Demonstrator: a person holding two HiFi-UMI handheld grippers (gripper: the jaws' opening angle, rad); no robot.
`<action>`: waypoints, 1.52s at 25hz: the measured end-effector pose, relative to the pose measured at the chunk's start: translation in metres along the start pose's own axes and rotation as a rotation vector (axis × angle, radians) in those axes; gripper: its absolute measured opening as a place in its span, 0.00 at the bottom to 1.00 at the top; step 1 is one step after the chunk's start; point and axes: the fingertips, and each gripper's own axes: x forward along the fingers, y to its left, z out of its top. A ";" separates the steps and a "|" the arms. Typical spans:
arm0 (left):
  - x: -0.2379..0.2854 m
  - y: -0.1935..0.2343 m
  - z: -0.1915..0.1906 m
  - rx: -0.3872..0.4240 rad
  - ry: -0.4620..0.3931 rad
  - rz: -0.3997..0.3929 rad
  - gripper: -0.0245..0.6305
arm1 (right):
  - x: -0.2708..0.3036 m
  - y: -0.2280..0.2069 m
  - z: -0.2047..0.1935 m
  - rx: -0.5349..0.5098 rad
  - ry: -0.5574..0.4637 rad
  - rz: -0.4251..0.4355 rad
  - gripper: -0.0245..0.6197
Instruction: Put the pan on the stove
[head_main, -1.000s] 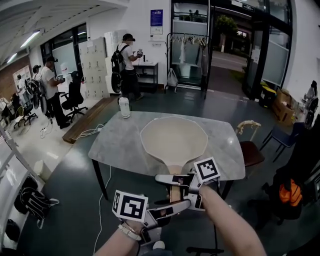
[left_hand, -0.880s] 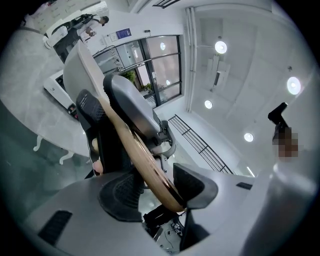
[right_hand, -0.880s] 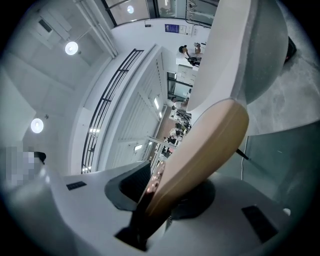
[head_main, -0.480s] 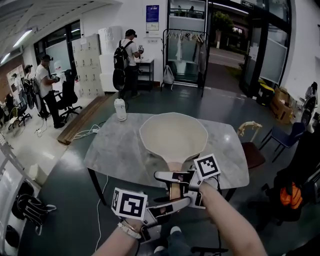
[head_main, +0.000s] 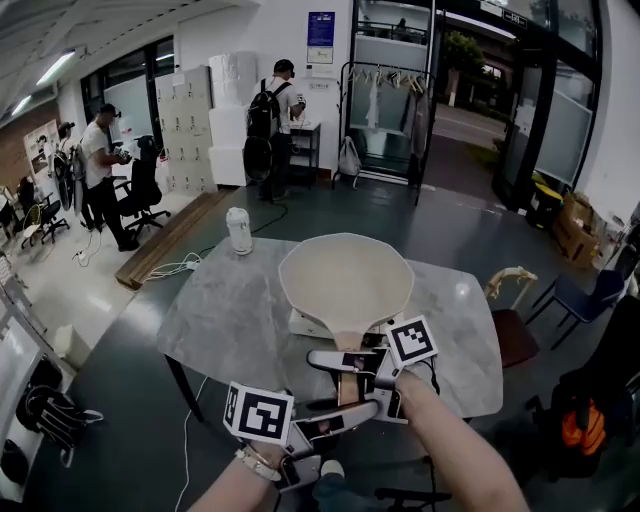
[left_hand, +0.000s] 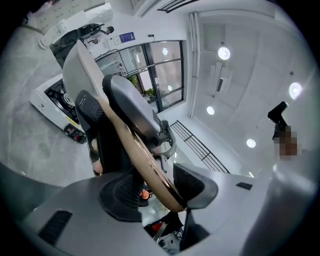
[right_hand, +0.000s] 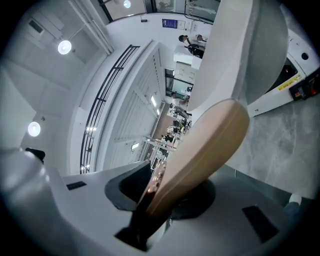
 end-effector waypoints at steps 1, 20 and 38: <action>0.003 0.006 0.006 -0.005 -0.003 0.011 0.34 | 0.000 -0.004 0.008 0.002 0.005 0.004 0.24; 0.036 0.088 0.072 -0.057 -0.012 0.060 0.34 | -0.003 -0.077 0.086 0.063 0.037 0.038 0.24; 0.042 0.121 0.069 -0.071 0.014 0.090 0.34 | -0.005 -0.107 0.092 0.093 0.024 0.068 0.24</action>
